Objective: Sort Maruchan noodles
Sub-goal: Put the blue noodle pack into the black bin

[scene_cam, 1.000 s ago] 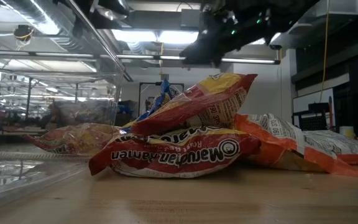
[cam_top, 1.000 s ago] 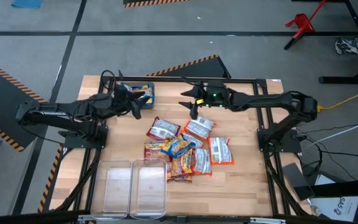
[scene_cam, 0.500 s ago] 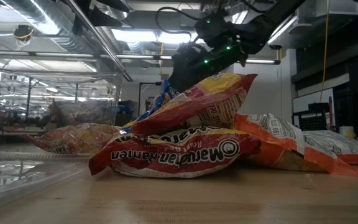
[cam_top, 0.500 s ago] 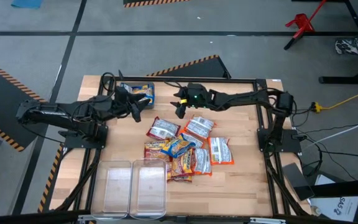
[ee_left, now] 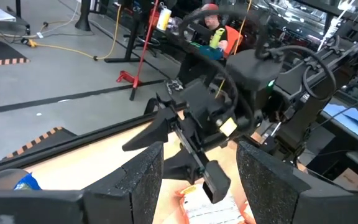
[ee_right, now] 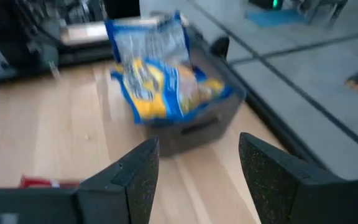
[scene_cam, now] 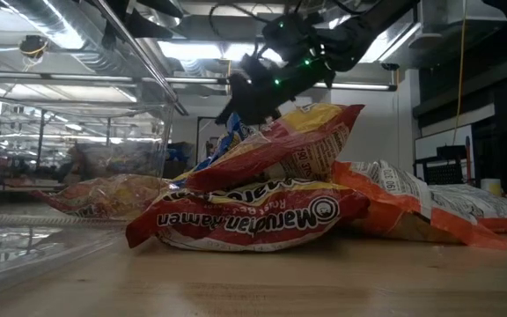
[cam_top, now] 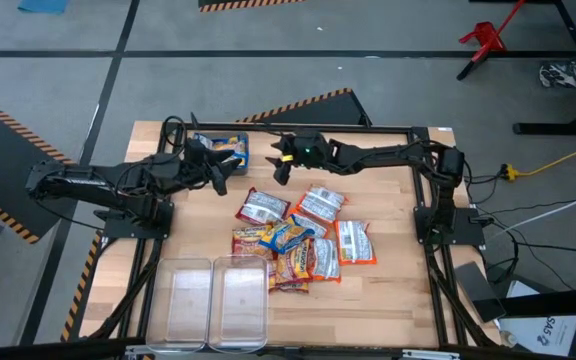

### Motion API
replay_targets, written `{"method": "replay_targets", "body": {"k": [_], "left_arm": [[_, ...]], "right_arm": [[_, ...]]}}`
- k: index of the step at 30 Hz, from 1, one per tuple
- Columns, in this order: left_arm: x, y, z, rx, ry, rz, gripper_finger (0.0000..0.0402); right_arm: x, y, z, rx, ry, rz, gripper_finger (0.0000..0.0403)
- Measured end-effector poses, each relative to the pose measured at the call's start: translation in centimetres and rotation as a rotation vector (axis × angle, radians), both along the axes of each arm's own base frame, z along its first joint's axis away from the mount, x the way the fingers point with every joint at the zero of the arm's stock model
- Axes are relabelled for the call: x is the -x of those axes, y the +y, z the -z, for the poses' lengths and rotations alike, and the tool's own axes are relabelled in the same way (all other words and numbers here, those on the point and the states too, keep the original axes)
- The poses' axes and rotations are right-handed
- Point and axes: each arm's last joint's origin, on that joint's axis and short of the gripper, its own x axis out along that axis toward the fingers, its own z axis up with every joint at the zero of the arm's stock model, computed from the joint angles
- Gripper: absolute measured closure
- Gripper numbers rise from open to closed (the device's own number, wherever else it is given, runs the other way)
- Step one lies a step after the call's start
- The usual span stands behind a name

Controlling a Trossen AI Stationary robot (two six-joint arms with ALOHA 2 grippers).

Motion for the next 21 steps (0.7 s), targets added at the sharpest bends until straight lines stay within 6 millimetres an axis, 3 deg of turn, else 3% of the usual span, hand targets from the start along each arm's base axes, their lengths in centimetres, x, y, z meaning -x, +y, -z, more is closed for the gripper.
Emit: {"method": "replay_targets", "body": {"k": [4,11,18,21], "left_arm": [[-0.1,0.0,0.1,0.008,0.004,0.014,0.0205],[-1.0,-0.9,1.0,0.033,0.08,0.219,0.0205],[-2.1,-2.2,3.0,0.149,0.183,0.268,0.0205],[-2.5,-2.7,3.1,0.141,0.187,0.274,0.0205]], "right_arm": [[-0.3,0.3,-0.4,-0.002,0.004,-0.035,0.0196],[1.3,1.6,-0.8,-0.143,0.148,-0.231,0.0196],[2.9,2.7,0.6,-0.351,0.342,-0.383,0.0196],[2.8,4.5,0.8,-0.369,0.367,-0.509,0.0196]]}}
